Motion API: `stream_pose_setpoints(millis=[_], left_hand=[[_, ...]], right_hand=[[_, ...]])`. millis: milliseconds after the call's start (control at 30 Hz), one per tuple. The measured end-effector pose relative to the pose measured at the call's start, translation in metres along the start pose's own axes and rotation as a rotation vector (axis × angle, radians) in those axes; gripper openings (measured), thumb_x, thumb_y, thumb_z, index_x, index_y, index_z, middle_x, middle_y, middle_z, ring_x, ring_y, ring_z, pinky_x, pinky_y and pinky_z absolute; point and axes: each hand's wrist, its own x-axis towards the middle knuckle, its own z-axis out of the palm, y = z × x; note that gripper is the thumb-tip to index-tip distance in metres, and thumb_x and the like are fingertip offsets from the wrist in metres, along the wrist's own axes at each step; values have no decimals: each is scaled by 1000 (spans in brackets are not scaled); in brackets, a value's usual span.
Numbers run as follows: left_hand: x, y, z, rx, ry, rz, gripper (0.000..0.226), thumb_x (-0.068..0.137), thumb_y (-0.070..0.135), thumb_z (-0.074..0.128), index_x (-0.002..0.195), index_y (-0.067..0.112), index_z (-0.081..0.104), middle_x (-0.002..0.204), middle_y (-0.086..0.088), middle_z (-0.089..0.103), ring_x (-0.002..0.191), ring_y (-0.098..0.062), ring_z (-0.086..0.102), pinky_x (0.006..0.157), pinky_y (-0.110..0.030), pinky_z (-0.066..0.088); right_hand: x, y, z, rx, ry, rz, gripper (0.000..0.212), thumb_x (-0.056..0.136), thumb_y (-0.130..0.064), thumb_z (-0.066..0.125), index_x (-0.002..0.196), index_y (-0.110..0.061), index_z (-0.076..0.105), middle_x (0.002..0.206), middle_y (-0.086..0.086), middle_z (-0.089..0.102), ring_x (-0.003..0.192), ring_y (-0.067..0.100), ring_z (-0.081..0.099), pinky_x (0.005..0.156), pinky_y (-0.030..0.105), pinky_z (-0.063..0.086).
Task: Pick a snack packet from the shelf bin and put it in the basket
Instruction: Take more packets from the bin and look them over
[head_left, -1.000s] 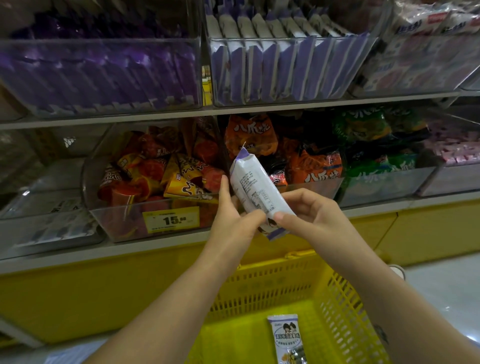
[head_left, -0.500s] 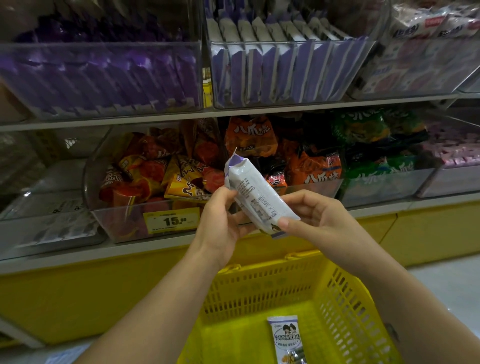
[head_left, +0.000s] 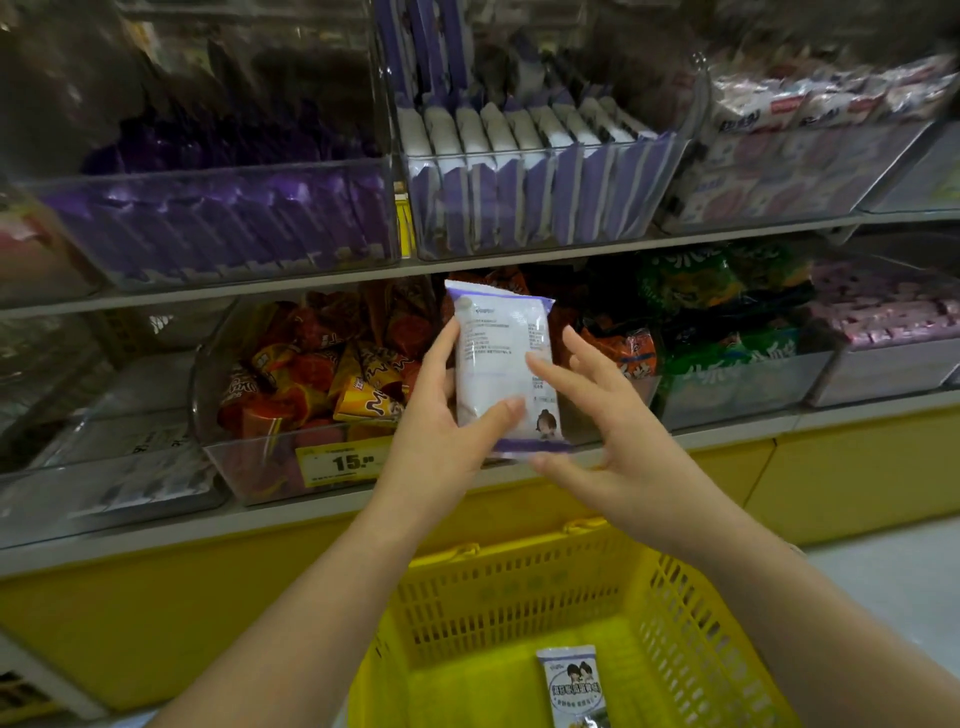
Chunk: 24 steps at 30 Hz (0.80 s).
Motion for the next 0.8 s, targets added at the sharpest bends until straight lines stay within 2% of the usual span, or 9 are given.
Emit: stream_pose_setpoints(millis=[100, 233, 300, 367, 433, 500, 600, 667, 800], left_hand=[[9, 31, 9, -6, -105, 19, 74, 88, 20, 69, 147, 39, 27, 134, 9, 58, 114, -6, 62, 90, -30, 55], [21, 84, 22, -36, -247, 154, 52, 87, 35, 63, 126, 58, 38, 129, 18, 61, 116, -5, 61, 90, -20, 52], [28, 108, 25, 18, -277, 214, 48, 89, 38, 60, 126, 57, 36, 125, 26, 61, 118, 3, 57, 93, -14, 47], [43, 126, 25, 95, -270, 262, 58, 89, 41, 57, 142, 42, 34, 125, 30, 58, 117, 13, 52, 93, -8, 43], [61, 142, 25, 211, -265, 305, 66, 87, 44, 55, 148, 31, 34, 130, 28, 53, 117, 15, 50, 96, -11, 44], [85, 152, 23, 332, -256, 332, 64, 89, 42, 56, 148, 31, 34, 138, 24, 48, 124, 8, 49, 105, -24, 43], [128, 164, 15, 562, -226, 343, 63, 95, 32, 57, 151, 27, 28, 152, 10, 39, 134, -5, 42, 111, -34, 38], [155, 170, 8, 707, -206, 347, 63, 96, 31, 55, 152, 26, 26, 152, 6, 39, 133, -7, 44, 107, -26, 38], [200, 180, -8, 984, -139, 454, 55, 95, 24, 55, 148, 21, 37, 140, 3, 53, 119, -10, 53, 86, -9, 34]], right_hand=[[10, -10, -16, -316, 4, -126, 83, 81, -32, 73, 147, -38, 23, 152, -25, -2, 140, -3, -5, 110, 8, -2], [29, -27, -56, -240, 248, -225, 73, 86, -24, 69, 148, -22, 29, 147, -15, 29, 142, 9, 27, 117, 30, 26], [40, -36, -76, -135, 306, -271, 66, 89, -34, 57, 148, -23, 30, 133, -23, 45, 124, -2, 47, 103, 14, 39], [53, -44, -94, -69, 332, -292, 63, 91, -37, 51, 147, -34, 22, 102, -32, 58, 92, -8, 59, 79, 7, 45], [70, -49, -111, -29, 379, -301, 57, 96, -34, 51, 144, -39, 22, 84, -13, 64, 72, 7, 61, 67, 23, 51], [91, -54, -125, -47, 441, -309, 45, 97, -28, 53, 138, -31, 34, 83, 3, 62, 71, 19, 60, 71, 41, 50], [130, -55, -138, 1, 463, -291, 29, 94, -25, 58, 121, -23, 46, 87, -6, 65, 77, 7, 65, 74, 31, 53], [157, -53, -141, 22, 492, -269, 24, 93, -24, 61, 114, -24, 49, 86, -9, 66, 76, 1, 64, 69, 19, 52], [209, -49, -140, 27, 561, -233, 25, 90, -25, 64, 111, -23, 51, 90, -9, 67, 79, 0, 64, 69, 15, 50]])
